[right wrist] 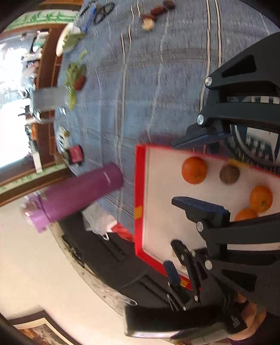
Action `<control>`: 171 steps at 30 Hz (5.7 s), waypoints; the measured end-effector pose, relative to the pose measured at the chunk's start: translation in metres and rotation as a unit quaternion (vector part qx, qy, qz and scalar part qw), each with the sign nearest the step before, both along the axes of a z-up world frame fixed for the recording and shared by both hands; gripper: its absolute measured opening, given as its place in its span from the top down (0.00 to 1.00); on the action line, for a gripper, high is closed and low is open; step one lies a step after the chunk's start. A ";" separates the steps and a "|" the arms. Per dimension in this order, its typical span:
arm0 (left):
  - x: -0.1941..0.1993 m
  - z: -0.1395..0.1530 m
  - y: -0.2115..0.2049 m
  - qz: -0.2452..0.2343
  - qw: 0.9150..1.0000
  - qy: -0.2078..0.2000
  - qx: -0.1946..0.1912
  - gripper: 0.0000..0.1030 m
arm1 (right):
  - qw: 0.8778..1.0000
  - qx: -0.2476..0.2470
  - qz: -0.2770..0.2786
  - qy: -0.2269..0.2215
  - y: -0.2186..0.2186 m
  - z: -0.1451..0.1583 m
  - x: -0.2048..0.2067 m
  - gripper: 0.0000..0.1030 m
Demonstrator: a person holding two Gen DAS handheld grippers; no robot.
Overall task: Organize fruits
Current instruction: 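Move both open tools back to the fruit pile, then grasp a red date with the right tool, then grasp a beige yam slice with the left tool while the right tool holds the date, then carry the red date and yam slice over the tray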
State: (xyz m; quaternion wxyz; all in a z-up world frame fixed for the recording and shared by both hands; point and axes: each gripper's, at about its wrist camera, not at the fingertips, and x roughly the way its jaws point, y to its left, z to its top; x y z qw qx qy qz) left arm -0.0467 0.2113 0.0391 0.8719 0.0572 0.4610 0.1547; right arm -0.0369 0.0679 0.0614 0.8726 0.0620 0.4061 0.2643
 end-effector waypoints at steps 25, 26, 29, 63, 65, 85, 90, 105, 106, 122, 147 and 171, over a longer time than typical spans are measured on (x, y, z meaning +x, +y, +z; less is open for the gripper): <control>0.050 0.026 -0.155 -0.166 0.986 -0.025 -0.004 0.51 | 0.969 -0.067 -0.228 0.062 -0.217 -0.046 0.057 0.61; 0.052 0.025 -0.161 -0.168 0.985 -0.024 -0.003 0.51 | 0.968 -0.079 -0.231 0.059 -0.216 -0.048 0.061 0.65; 0.059 0.024 -0.175 -0.180 0.983 -0.024 -0.004 0.51 | 0.967 -0.088 -0.234 0.045 -0.215 -0.049 0.066 0.72; 0.148 -0.035 -0.295 -0.271 0.962 0.019 0.001 0.51 | 0.944 0.049 -0.321 0.057 -0.304 -0.032 0.061 0.75; 0.149 -0.035 -0.296 -0.277 0.961 0.018 -0.008 0.51 | 0.944 0.050 -0.321 0.057 -0.304 -0.032 0.062 0.75; 0.165 -0.038 -0.316 -0.285 0.958 -0.010 -0.028 0.66 | 0.944 0.060 -0.317 0.065 -0.301 -0.035 0.063 0.75; 0.179 -0.036 -0.287 -0.212 0.976 -0.006 -0.043 0.84 | 0.944 0.061 -0.320 0.061 -0.302 -0.034 0.062 0.75; 0.149 -0.025 -0.306 -0.281 0.959 -0.037 -0.007 0.70 | 0.944 0.063 -0.317 0.063 -0.301 -0.035 0.062 0.75; 0.150 -0.027 -0.305 -0.280 0.959 -0.034 -0.011 0.70 | 0.945 0.064 -0.316 0.064 -0.301 -0.035 0.063 0.75; 0.157 -0.037 -0.294 -0.272 0.961 -0.016 -0.053 0.86 | 0.945 0.065 -0.314 0.066 -0.302 -0.037 0.064 0.75; 0.071 0.006 -0.253 -0.290 0.948 -0.066 -0.116 0.86 | 0.948 0.061 -0.304 0.066 -0.294 -0.037 0.064 0.75; -0.048 0.068 -0.198 -0.304 0.931 -0.190 -0.072 0.86 | 0.966 0.039 -0.256 0.011 -0.263 -0.027 0.053 0.75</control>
